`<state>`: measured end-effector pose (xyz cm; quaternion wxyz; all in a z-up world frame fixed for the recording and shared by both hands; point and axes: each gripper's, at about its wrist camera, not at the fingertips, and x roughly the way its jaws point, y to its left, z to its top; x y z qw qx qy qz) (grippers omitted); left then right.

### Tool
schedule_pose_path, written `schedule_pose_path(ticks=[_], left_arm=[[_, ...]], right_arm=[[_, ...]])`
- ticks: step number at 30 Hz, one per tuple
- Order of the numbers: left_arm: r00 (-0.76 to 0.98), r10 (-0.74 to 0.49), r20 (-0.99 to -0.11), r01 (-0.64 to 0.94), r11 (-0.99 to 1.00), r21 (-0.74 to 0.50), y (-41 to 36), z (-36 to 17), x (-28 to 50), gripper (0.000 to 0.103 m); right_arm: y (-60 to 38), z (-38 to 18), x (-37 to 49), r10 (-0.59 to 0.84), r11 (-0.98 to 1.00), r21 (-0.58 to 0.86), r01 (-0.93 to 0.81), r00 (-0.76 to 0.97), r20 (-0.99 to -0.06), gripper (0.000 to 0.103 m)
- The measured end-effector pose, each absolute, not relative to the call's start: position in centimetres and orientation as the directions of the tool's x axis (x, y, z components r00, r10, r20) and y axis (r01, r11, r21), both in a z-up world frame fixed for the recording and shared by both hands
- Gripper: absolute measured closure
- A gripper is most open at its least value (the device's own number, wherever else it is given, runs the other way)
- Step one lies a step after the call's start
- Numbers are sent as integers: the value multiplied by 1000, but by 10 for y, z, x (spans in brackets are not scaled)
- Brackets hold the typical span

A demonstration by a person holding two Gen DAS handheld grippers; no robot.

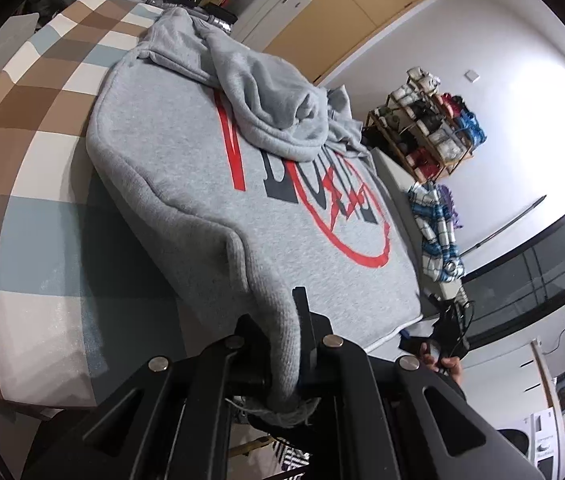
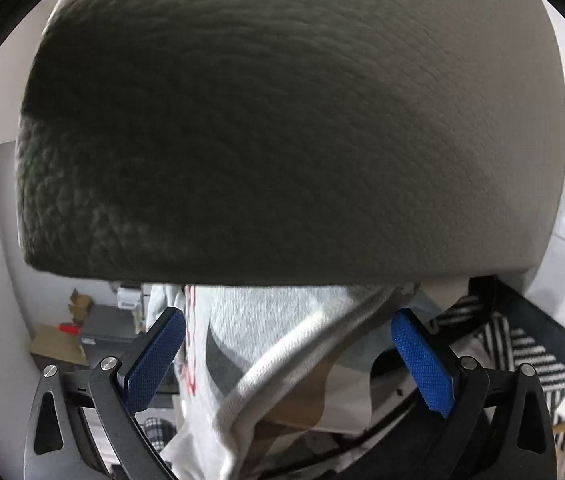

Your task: Fold large clothes

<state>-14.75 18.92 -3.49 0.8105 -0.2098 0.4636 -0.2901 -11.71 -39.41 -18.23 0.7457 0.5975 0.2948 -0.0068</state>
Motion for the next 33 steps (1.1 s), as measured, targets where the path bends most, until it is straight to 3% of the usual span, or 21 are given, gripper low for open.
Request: schedule_pose_path(ticks=[4, 7, 9, 13, 15, 16, 23, 28, 33], left_arm=[[403, -650, -645, 291, 759, -583, 186, -35, -150, 100], [397, -648, -649, 289, 760, -582, 187, -36, -149, 100], [398, -643, -654, 283, 764, -579, 186, -37, -148, 100], [397, -641, -657, 288, 766, -574, 186, -36, -150, 100], [391, -635, -666, 282, 772, -570, 185, -37, -149, 100], [389, -634, -668, 281, 772, -570, 185, -38, -149, 100], [394, -605, -691, 247, 794, -555, 186, -42, -146, 100], [393, -562, -728, 227, 826, -516, 186, -46, -144, 100], [410, -517, -751, 183, 854, -487, 190, -47, -143, 99]], right_arm=[[-393, -167, -119, 342, 288, 922, 258, 872, -351, 2], [-395, -161, -128, 319, 227, 948, 223, 903, -289, 15], [-393, -155, -128, 333, 245, 944, 220, 896, -295, 41], [-389, -141, -132, 307, 365, 901, 234, 883, -354, 61], [-388, -140, -133, 266, 409, 870, 274, 876, -401, 84], [-387, -140, -133, 241, 438, 846, 305, 867, -437, 84], [-381, -141, -136, 217, 452, 853, 260, 896, -388, 94], [-361, -105, -138, 231, 591, 797, 127, 920, -318, 95], [-348, -70, -127, 243, 714, 696, 73, 907, -344, 95]])
